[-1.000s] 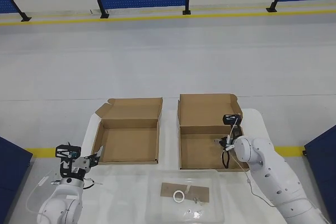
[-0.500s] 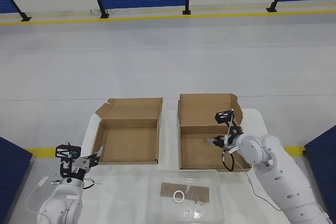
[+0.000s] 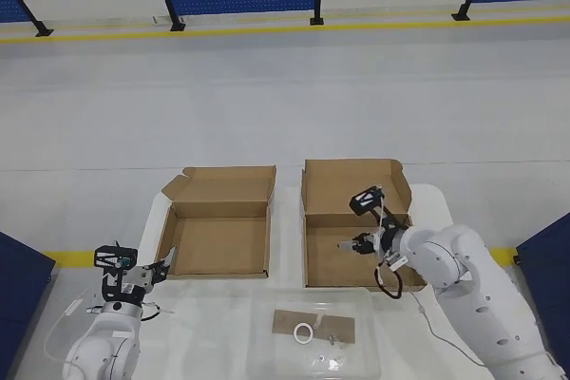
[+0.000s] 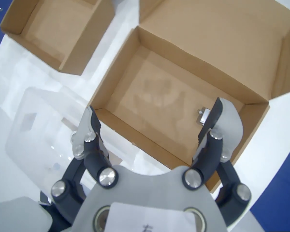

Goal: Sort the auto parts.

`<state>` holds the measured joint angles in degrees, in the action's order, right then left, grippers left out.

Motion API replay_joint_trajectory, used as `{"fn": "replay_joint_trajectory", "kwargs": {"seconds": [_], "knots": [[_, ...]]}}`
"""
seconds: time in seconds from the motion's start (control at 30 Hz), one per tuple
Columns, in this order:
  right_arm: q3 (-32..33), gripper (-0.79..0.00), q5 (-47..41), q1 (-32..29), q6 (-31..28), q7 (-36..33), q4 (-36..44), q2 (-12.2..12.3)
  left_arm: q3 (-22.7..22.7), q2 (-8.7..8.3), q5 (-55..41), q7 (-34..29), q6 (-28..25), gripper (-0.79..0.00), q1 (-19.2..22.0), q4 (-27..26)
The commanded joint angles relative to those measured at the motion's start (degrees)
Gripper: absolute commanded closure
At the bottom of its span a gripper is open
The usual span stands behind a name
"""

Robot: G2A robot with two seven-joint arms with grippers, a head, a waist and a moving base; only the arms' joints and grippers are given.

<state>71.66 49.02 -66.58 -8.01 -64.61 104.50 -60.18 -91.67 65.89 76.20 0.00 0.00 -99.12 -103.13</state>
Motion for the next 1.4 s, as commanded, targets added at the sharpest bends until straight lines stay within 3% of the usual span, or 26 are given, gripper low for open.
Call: {"fn": "replay_joint_trajectory", "kwargs": {"seconds": [0.0,0.13,0.4,0.53,0.67,0.9,1.2,1.37], "knots": [[0.4,-0.785,-2.3,0.5,-3.6,-2.8,0.8,0.2,0.0,0.0,0.0,0.0,0.0,-0.785,0.0,0.0],[1.0,-0.785,-7.3,2.0,-7.5,-8.5,1.5,0.6,0.0,0.0,0.0,0.0,0.0,-0.785,0.0,0.0],[1.0,-0.785,-7.3,2.0,-7.5,-8.5,1.5,0.6,0.0,0.0,0.0,0.0,0.0,-0.785,0.0,0.0],[-0.7,-0.785,-10.4,2.4,-13.5,-12.4,4.2,0.9,0.0,0.0,0.0,0.0,0.0,-0.785,0.0,0.0],[-1.0,-0.785,-13.8,3.6,-14.9,-16.7,5.4,1.3,0.0,0.0,0.0,0.0,0.0,-0.785,0.0,0.0],[-8.8,-0.785,-17.3,6.6,-11.0,-20.7,7.4,3.5,0.0,0.0,0.0,0.0,0.0,-0.785,0.0,0.0],[-9.6,-0.785,-17.1,6.2,-11.5,-20.2,7.9,3.5,0.0,0.0,0.0,0.0,0.0,-0.785,0.0,0.0],[-17.8,-0.785,-14.6,8.2,-10.1,-21.5,9.2,4.5,0.0,0.0,0.0,0.0,0.0,-0.785,0.0,0.0]]}}
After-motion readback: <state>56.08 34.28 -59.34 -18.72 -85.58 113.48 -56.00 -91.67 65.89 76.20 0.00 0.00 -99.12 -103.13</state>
